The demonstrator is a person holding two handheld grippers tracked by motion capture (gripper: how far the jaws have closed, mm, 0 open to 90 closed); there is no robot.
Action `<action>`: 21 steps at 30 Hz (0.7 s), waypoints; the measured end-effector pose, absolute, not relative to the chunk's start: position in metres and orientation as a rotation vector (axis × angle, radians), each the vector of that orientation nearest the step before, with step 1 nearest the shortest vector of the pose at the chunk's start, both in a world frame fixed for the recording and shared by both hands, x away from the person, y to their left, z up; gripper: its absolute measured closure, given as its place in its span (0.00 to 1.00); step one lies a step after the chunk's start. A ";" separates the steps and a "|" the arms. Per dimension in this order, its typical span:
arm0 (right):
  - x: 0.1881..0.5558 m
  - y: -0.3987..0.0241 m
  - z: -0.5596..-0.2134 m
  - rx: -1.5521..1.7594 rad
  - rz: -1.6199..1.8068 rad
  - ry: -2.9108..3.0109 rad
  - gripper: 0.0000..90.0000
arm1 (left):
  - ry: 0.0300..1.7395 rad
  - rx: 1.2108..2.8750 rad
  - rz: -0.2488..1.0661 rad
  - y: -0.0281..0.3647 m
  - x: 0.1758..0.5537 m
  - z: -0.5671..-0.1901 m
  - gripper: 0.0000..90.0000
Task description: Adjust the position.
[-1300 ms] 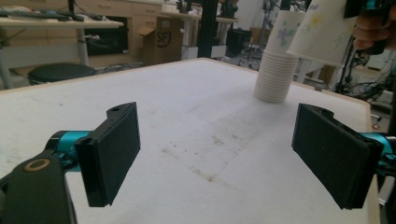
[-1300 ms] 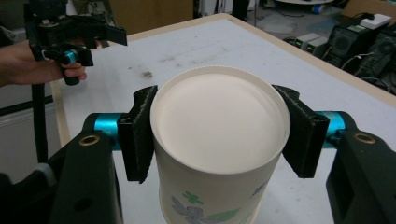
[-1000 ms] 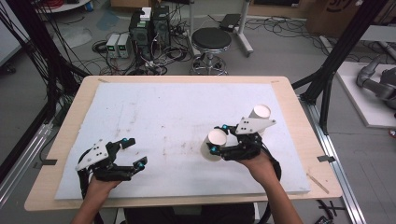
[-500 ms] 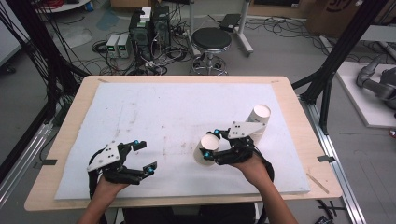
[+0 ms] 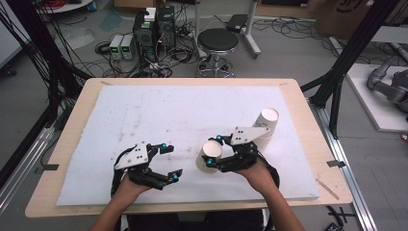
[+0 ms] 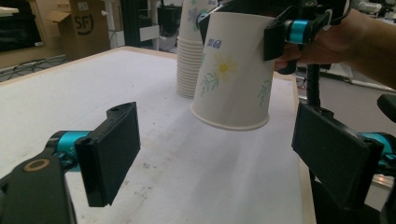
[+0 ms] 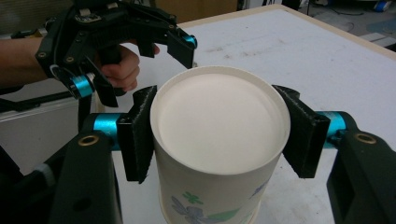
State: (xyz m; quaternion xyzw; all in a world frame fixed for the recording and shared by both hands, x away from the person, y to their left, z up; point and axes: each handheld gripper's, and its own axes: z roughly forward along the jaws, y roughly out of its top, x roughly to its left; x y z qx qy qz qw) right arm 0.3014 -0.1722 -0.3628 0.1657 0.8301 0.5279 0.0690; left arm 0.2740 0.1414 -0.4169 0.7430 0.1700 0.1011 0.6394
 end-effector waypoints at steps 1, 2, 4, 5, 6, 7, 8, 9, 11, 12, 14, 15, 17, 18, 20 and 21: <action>0.301 -0.172 -0.363 0.499 1.589 2.499 0.41 | 0.386 1.694 0.229 0.139 0.275 -0.417 0.17; 0.301 -0.172 -0.362 0.499 1.591 2.500 0.41 | 0.380 1.699 0.227 0.137 0.276 -0.417 0.17; 0.300 -0.171 -0.362 0.496 1.590 2.505 0.41 | 0.371 1.699 0.216 0.132 0.277 -0.417 0.17; 0.300 -0.171 -0.361 0.488 1.587 2.508 0.41 | 0.364 1.701 0.216 0.129 0.277 -0.417 0.17; 0.299 -0.170 -0.361 0.494 1.588 2.512 0.41 | 0.358 1.704 0.210 0.127 0.277 -0.417 0.17; 0.299 -0.170 -0.361 0.489 1.592 2.508 0.41 | 0.350 1.708 0.204 0.124 0.278 -0.417 0.17; 0.299 -0.170 -0.361 0.492 1.593 2.512 0.41 | 0.345 1.712 0.202 0.121 0.278 -0.418 0.17; 0.299 -0.169 -0.361 0.486 1.593 2.514 0.41 | 0.341 1.717 0.200 0.118 0.279 -0.418 0.17; 0.298 -0.168 -0.361 0.485 1.597 2.515 0.41 | 0.329 1.723 0.195 0.113 0.280 -0.418 0.17; 0.298 -0.168 -0.361 0.475 1.595 2.514 0.41 | 0.324 1.726 0.192 0.110 0.281 -0.418 0.17; 0.298 -0.167 -0.361 0.477 1.595 2.522 0.41 | 0.312 1.732 0.188 0.105 0.282 -0.417 0.17; 0.298 -0.167 -0.361 0.480 1.595 2.522 0.41 | 0.308 1.737 0.182 0.103 0.283 -0.417 0.17; 0.298 -0.166 -0.361 0.476 1.597 2.526 0.41 | 0.300 1.748 0.182 0.099 0.284 -0.417 0.17; 0.298 -0.166 -0.361 0.471 1.599 2.523 0.41 | 0.297 1.751 0.175 0.097 0.285 -0.417 0.17; 0.297 -0.165 -0.361 0.471 1.596 2.528 0.41 | 0.297 1.756 0.172 0.093 0.286 -0.418 0.17; 0.297 -0.165 -0.361 0.467 1.596 2.524 0.41 | 0.296 1.759 0.171 0.091 0.286 -0.418 0.17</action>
